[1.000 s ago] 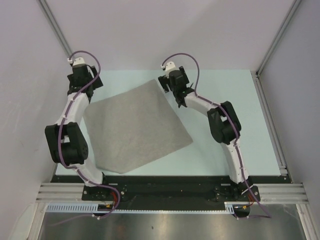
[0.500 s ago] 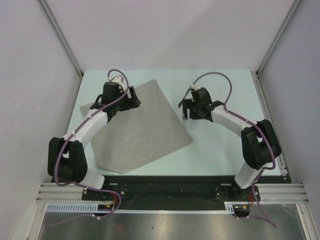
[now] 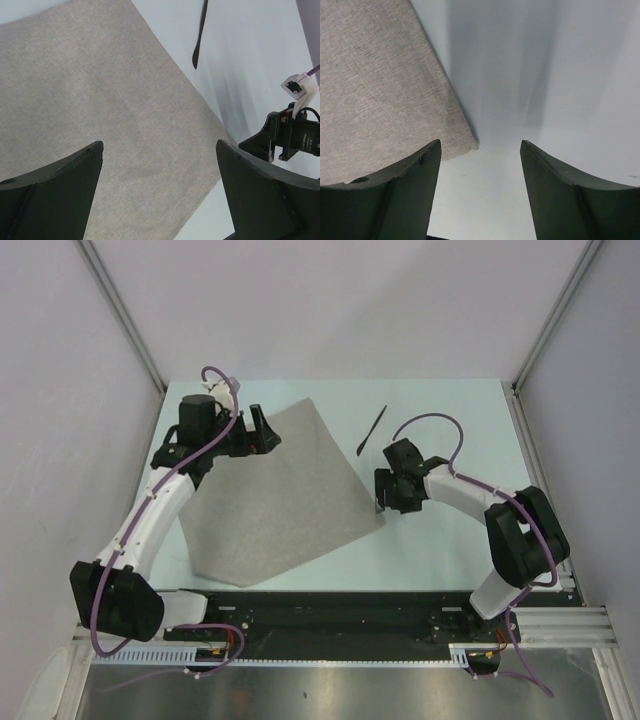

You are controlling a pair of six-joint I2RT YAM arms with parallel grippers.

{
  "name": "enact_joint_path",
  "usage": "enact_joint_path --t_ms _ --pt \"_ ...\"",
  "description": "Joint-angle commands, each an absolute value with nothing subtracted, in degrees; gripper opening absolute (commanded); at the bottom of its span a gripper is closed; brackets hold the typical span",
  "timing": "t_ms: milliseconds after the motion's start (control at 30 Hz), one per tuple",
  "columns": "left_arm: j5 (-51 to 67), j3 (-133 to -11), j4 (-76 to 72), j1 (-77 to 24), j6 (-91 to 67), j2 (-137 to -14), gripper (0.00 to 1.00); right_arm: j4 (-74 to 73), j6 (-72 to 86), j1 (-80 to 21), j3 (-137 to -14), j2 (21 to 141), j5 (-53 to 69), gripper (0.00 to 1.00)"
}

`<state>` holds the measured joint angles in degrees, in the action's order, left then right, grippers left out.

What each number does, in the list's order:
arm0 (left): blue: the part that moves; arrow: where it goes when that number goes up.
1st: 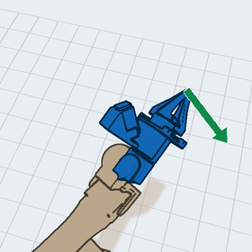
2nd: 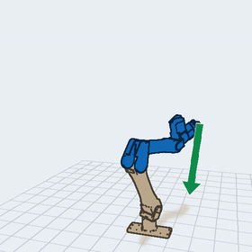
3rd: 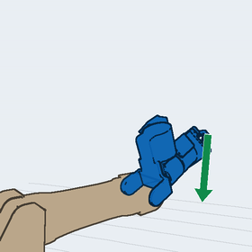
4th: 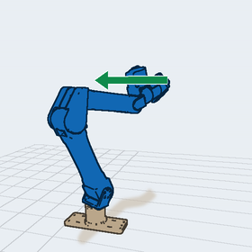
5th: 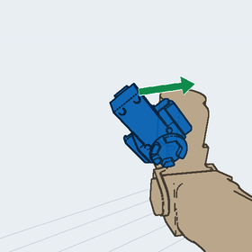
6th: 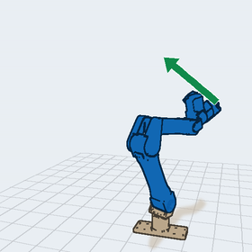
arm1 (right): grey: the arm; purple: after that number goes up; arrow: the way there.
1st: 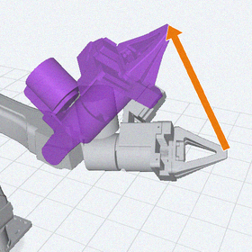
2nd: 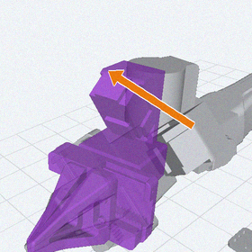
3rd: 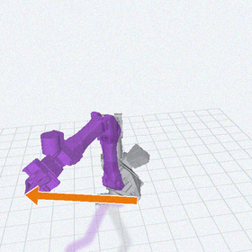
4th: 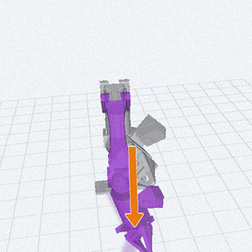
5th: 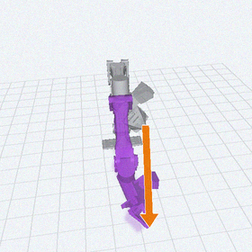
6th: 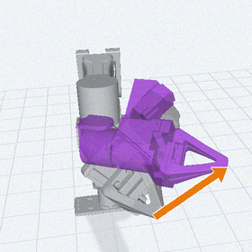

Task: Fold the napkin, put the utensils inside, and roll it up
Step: Flatten the napkin out

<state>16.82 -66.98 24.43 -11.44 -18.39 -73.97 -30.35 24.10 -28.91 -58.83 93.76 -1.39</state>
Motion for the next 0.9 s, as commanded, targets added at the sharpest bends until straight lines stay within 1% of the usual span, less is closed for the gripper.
enact_joint_path --t_ms 0,200,400,733,767,800,867 --pt "18.0 -68.2 27.1 -9.5 -14.0 -72.7 0.98 -32.5 26.5 -31.0 -59.5 93.4 -0.5 0.68" --pt "20.6 -65.8 25.8 -7.5 -13.6 -72.8 0.98 -36.1 28.6 -33.7 -60.6 95.6 -4.3 0.63" --pt "22.8 -65.1 25.0 -5.8 -13.8 -72.2 0.98 -35.2 29.3 -33.9 -60.3 97.2 -5.0 0.55" --pt "22.9 -64.1 24.4 -4.2 -13.7 -71.3 0.98 -33.0 28.3 -33.3 -60.6 99.9 -6.2 0.48" --pt "23.0 -64.1 24.4 -4.0 -13.7 -71.3 0.98 -33.0 27.8 -33.3 -61.0 100.5 -6.0 0.43" --pt "22.9 -64.0 24.4 -3.9 -13.8 -71.3 0.98 -33.0 27.3 -33.3 -61.3 100.8 -6.0 0.4" --pt "23.2 -63.9 24.4 -3.6 -13.8 -71.3 0.98 -33.0 26.8 -33.3 -61.7 101.6 -6.1 0.37"
